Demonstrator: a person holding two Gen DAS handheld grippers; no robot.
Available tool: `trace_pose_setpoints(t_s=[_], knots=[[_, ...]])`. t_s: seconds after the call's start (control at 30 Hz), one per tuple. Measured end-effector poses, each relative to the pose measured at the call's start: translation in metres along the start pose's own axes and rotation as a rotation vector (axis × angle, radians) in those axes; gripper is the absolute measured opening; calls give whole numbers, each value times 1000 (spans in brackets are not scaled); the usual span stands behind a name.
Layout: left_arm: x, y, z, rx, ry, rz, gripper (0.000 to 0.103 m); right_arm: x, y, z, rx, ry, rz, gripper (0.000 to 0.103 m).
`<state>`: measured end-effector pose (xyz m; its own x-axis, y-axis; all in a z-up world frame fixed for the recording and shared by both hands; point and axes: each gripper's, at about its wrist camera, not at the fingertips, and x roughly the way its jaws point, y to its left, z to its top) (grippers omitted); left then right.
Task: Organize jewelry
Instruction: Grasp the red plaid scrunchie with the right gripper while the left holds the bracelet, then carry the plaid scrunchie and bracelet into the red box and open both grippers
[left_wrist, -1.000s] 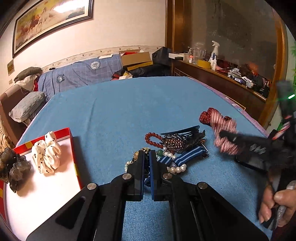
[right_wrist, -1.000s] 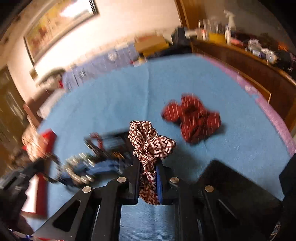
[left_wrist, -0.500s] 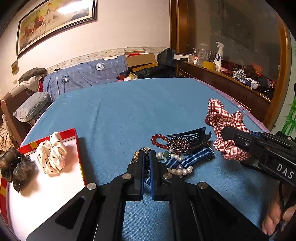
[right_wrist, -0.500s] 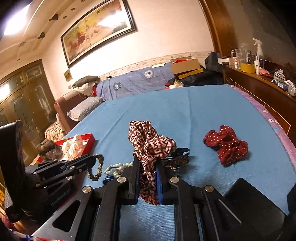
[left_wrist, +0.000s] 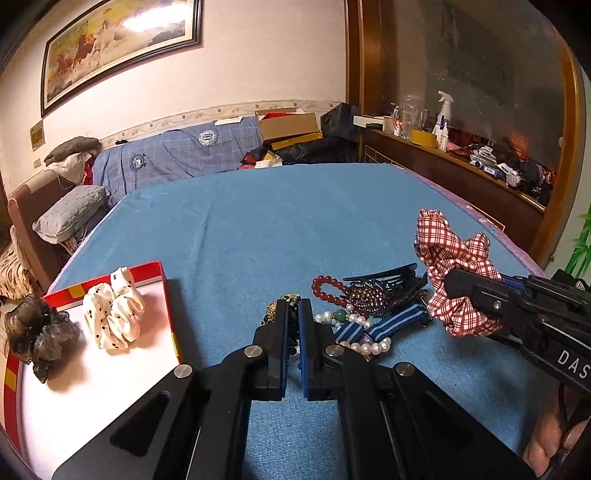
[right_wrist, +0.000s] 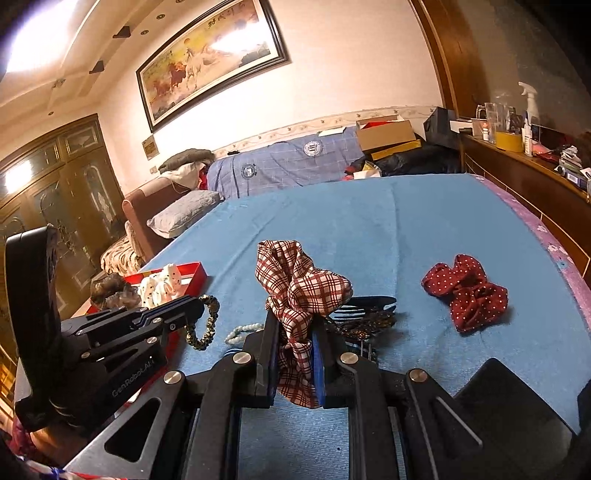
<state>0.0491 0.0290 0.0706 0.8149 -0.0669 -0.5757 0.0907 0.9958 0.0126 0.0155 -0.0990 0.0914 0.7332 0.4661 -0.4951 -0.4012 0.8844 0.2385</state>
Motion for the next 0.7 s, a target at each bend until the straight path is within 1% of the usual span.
trace_pose_setpoints(t_s=[0.17, 0.5, 0.57, 0.7], knots=[[-8, 7, 2, -10, -34, 28, 4, -2, 1, -1, -12, -8, 14, 16], [-23, 29, 8, -66, -89, 74, 5, -6, 8, -3, -46, -26, 41, 17], [-27, 31, 9, -68, -108, 96, 5, -7, 10, -3, -55, -32, 39, 17], [-34, 41, 9, -83, -124, 109, 5, -3, 12, -5, -71, -32, 27, 17]])
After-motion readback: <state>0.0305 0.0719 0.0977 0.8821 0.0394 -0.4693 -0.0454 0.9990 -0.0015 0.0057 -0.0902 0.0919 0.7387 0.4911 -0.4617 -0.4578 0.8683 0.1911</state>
